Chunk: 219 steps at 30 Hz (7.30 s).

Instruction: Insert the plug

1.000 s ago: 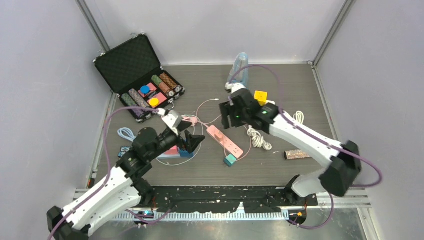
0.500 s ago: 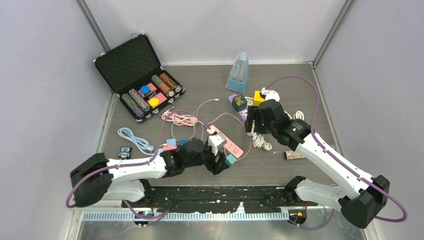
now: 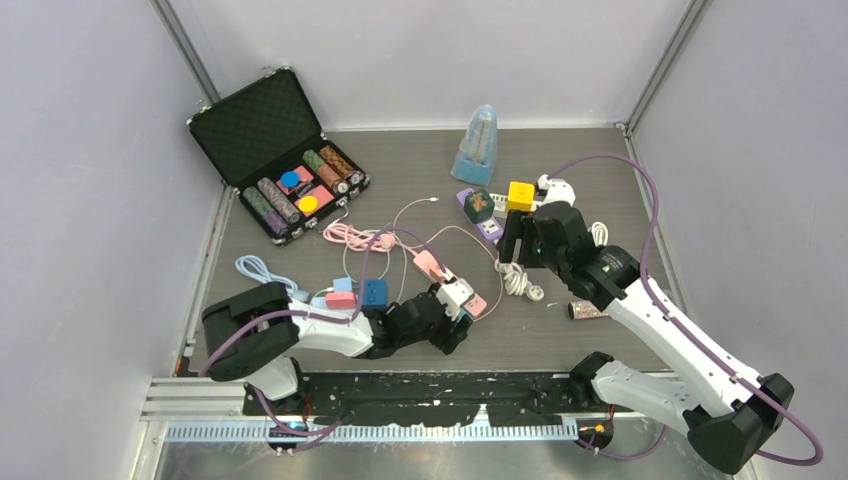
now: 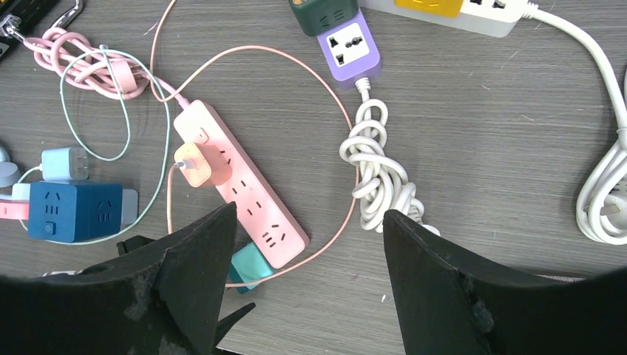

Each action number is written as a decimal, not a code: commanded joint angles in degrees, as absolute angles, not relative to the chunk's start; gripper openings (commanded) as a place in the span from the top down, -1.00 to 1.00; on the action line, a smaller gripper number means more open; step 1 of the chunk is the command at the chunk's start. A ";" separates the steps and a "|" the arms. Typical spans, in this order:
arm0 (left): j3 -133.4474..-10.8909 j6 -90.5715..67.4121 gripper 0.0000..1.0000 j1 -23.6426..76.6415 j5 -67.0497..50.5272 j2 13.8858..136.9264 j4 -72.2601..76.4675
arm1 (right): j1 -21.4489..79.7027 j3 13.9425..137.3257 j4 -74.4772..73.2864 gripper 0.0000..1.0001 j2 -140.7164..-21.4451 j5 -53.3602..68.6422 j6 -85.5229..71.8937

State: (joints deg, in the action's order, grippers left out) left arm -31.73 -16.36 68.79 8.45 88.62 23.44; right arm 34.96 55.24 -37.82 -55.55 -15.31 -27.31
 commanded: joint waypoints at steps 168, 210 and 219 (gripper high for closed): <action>-33.83 3.18 -0.99 71.37 40.25 20.59 -9.66 | 43.66 57.58 -35.03 0.88 -85.01 3.33 4.42; -34.21 3.58 -0.99 71.37 40.24 21.03 -7.76 | 51.58 35.85 -15.14 0.89 -88.35 -8.01 -27.85; -33.93 4.82 -0.99 71.38 41.97 21.06 -5.67 | 51.61 44.54 -23.32 0.26 -83.24 -14.45 -26.84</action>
